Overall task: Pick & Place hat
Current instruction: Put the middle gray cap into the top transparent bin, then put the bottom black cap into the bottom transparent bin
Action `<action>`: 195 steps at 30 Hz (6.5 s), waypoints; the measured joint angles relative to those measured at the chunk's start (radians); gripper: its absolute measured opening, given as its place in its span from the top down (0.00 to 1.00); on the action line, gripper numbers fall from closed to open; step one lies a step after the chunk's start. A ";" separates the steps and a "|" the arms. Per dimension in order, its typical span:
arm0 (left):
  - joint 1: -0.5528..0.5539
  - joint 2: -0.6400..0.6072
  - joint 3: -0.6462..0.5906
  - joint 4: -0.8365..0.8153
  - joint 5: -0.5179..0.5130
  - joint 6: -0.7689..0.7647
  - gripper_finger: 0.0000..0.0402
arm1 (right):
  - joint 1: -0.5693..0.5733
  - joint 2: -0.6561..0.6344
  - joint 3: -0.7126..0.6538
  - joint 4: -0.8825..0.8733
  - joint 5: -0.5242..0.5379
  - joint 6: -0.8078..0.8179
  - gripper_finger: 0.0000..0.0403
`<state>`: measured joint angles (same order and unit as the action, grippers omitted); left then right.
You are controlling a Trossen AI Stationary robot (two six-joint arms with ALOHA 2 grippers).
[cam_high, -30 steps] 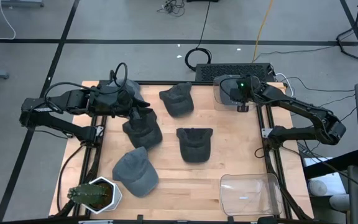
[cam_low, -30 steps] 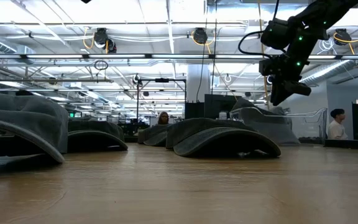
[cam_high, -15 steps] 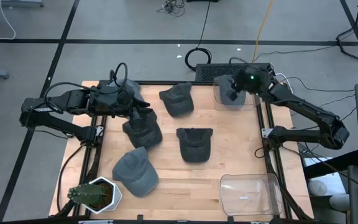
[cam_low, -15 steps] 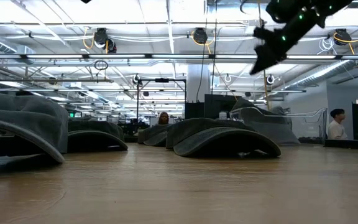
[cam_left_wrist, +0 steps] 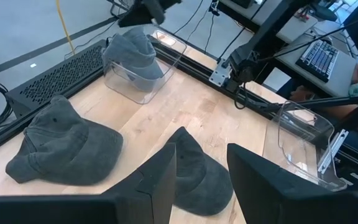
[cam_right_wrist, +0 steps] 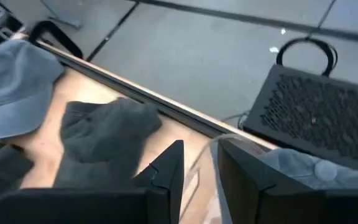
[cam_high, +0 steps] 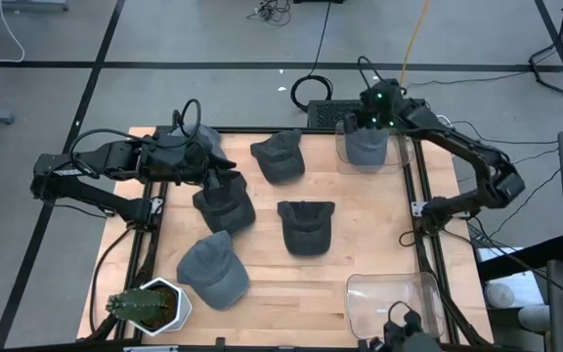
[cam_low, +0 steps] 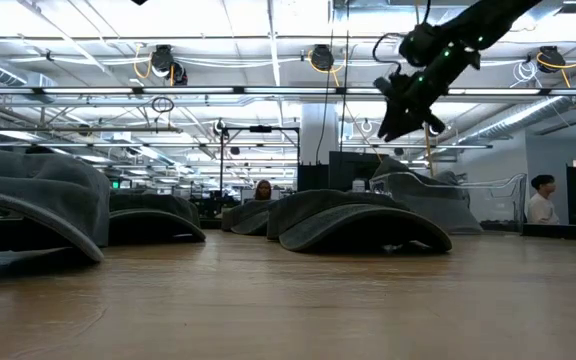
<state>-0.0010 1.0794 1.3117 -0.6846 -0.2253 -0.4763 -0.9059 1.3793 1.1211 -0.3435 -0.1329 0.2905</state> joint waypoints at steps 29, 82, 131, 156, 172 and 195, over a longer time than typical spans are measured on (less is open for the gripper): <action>0.000 0.000 0.000 0.000 -0.001 0.003 0.62 | -0.088 0.054 -0.039 0.041 0.037 -0.152 0.78; 0.000 0.000 0.000 0.000 -0.012 0.005 0.62 | -0.132 -0.237 -0.034 -0.260 -0.309 -0.029 0.78; -0.022 0.016 0.000 -0.010 0.098 0.034 0.62 | 0.876 0.247 -0.035 0.023 -0.052 -0.067 0.47; -0.022 0.016 0.000 -0.009 0.098 0.033 0.62 | 0.870 0.332 -0.061 0.029 -0.082 -0.041 0.79; -0.027 0.015 0.000 -0.083 0.152 0.061 0.62 | 0.963 0.127 -0.031 -0.190 0.026 -0.024 0.99; -0.040 0.015 0.000 -0.112 -0.044 0.024 0.62 | 1.703 -0.118 0.312 -0.873 0.296 0.535 1.00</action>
<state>-0.0414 1.0947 1.3121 -0.7969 -0.2691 -0.4518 0.7970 1.2617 1.4335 -1.2164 0.1635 0.8250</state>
